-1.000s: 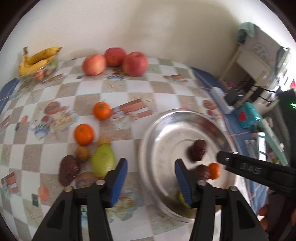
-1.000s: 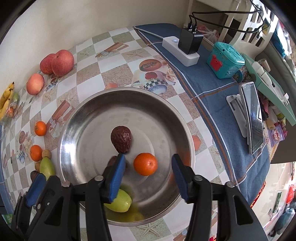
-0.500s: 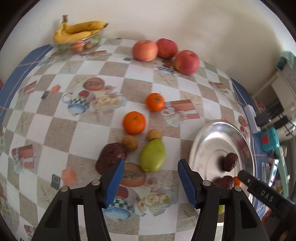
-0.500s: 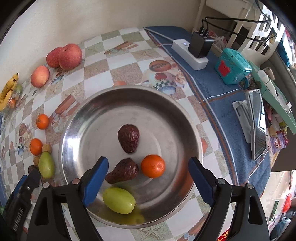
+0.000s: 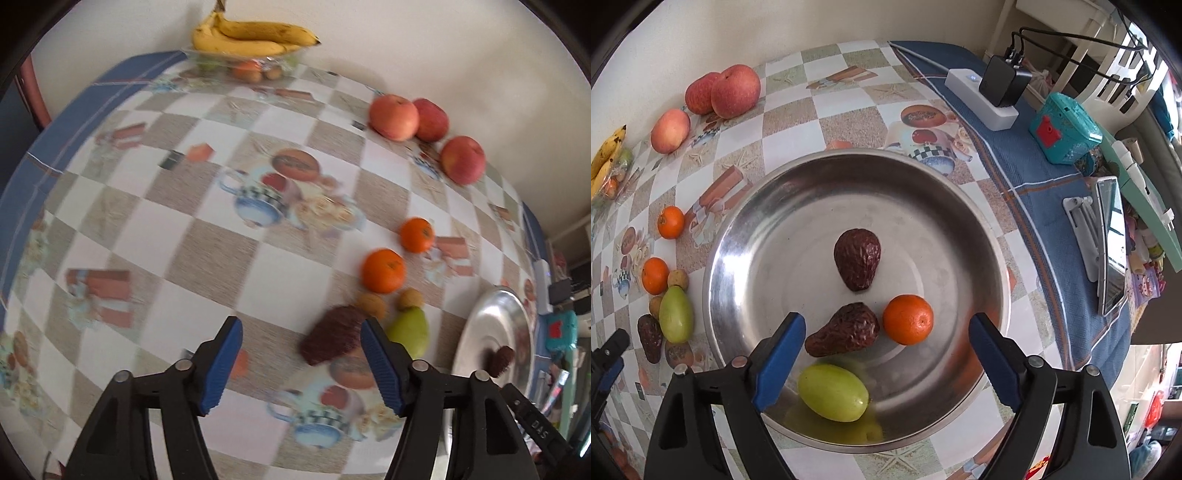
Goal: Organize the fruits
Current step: 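Lift both open tools away from the bowl toward the fruit row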
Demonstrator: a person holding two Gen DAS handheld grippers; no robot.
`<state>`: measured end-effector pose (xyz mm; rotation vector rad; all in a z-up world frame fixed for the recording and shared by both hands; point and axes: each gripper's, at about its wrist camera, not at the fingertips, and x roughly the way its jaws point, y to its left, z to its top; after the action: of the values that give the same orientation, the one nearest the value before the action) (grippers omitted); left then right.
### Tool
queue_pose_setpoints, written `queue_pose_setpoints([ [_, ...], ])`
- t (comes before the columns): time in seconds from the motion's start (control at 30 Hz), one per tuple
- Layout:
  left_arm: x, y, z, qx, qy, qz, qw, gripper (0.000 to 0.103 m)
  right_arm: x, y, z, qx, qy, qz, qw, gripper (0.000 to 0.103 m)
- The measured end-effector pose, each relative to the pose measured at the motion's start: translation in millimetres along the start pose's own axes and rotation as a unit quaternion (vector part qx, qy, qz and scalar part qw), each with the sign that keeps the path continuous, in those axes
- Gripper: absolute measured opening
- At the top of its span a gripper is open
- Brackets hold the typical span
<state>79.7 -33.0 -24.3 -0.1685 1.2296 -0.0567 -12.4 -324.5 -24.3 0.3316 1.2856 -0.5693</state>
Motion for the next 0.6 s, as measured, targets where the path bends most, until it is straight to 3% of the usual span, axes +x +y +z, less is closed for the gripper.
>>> queue_pose_setpoints([
  [0.17,-6,16,10,-0.002,-0.016,0.023,0.9996,0.08,0,11,-1,-0.008,0.0,0.001,1.0,0.09],
  [0.3,-13,29,16,-0.007,-0.032,0.041,0.9986,0.102,-3,30,-2,-0.02,0.001,0.021,1.0,0.09],
  [0.6,-18,52,25,-0.019,-0.059,0.068,0.9957,0.103,-11,84,-6,-0.048,0.002,0.064,0.997,0.09],
])
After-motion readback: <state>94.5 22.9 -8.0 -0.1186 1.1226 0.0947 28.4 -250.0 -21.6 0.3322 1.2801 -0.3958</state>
